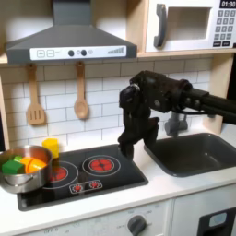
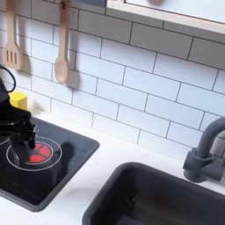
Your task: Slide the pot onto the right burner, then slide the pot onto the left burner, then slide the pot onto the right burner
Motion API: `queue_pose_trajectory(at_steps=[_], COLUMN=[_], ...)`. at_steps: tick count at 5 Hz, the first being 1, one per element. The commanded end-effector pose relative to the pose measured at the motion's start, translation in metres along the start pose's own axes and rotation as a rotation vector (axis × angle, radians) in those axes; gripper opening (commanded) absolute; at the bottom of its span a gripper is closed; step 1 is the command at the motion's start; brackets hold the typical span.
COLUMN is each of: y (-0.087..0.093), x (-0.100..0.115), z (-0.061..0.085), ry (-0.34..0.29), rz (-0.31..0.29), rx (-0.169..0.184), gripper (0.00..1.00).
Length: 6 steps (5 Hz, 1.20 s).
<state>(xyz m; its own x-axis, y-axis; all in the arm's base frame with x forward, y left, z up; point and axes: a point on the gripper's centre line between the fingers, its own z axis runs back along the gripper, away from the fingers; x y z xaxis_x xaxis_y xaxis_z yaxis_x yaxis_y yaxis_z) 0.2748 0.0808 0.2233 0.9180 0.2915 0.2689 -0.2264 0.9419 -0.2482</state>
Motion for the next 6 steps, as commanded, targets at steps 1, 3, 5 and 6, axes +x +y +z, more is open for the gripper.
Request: queue_pose_trajectory(at_steps=[1, 3, 5, 6], y=[0.010, 0.021, 0.016, 0.018], x=[0.022, 0.036, 0.050, 0.058], z=[-0.012, -0.020, -0.010, -0.004], ry=[-0.024, -0.023, -0.027, -0.040], rz=[0.022, 0.053, 0.072, 0.093], rx=[0.032, 0.103, 0.069, 0.065], gripper=[1.00, 1.00, 1.00, 1.00])
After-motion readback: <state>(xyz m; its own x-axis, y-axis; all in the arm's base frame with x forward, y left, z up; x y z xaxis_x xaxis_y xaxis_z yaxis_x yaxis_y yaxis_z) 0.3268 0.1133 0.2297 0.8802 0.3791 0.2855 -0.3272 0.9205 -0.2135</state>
